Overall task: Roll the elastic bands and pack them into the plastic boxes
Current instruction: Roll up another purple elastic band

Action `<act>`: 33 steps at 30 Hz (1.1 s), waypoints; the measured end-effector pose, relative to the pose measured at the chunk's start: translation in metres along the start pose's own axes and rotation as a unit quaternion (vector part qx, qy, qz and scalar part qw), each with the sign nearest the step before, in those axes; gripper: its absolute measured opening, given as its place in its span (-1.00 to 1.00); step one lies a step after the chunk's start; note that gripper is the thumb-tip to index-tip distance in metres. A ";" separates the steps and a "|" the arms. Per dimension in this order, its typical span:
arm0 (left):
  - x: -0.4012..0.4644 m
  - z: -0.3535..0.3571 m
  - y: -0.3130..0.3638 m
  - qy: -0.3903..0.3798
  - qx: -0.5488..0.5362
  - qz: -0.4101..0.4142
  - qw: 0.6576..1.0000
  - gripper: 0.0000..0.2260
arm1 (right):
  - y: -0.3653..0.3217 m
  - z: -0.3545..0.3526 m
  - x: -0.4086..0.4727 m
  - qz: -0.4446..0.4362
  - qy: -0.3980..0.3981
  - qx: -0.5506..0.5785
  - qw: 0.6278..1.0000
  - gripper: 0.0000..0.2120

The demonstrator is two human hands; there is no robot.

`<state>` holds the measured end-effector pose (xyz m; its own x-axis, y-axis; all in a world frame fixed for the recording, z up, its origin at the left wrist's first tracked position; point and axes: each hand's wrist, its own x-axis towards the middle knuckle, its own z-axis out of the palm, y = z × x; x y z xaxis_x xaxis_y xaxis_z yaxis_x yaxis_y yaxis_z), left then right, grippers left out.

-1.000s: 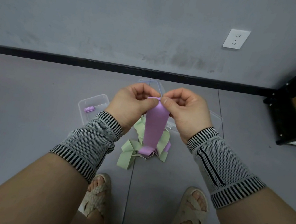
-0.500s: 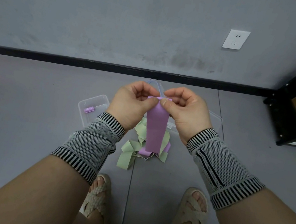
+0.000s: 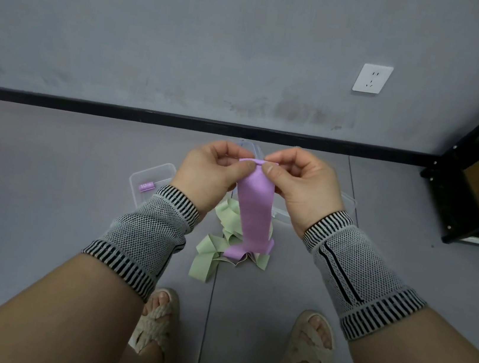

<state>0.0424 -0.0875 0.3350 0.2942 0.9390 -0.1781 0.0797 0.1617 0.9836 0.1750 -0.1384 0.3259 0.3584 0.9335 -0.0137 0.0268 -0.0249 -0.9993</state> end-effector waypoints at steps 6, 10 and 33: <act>-0.025 -0.008 0.022 -0.005 -0.022 0.022 1.000 -0.86 | -0.018 0.005 -0.014 -0.035 -0.014 0.013 0.999 -0.74; -0.039 -0.016 0.030 0.016 0.022 0.064 0.998 -0.83 | -0.029 0.012 -0.025 -0.029 -0.031 0.014 0.999 -0.76; -0.015 -0.021 -0.009 -0.004 -0.004 -0.014 1.000 -0.90 | 0.001 0.008 -0.009 0.009 -0.017 -0.023 1.000 -0.79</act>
<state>0.0167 -0.0967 0.3294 0.3003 0.9315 -0.2053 0.0798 0.1899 0.9785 0.1644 -0.1437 0.3245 0.3279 0.9441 -0.0327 0.0650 -0.0571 -0.9963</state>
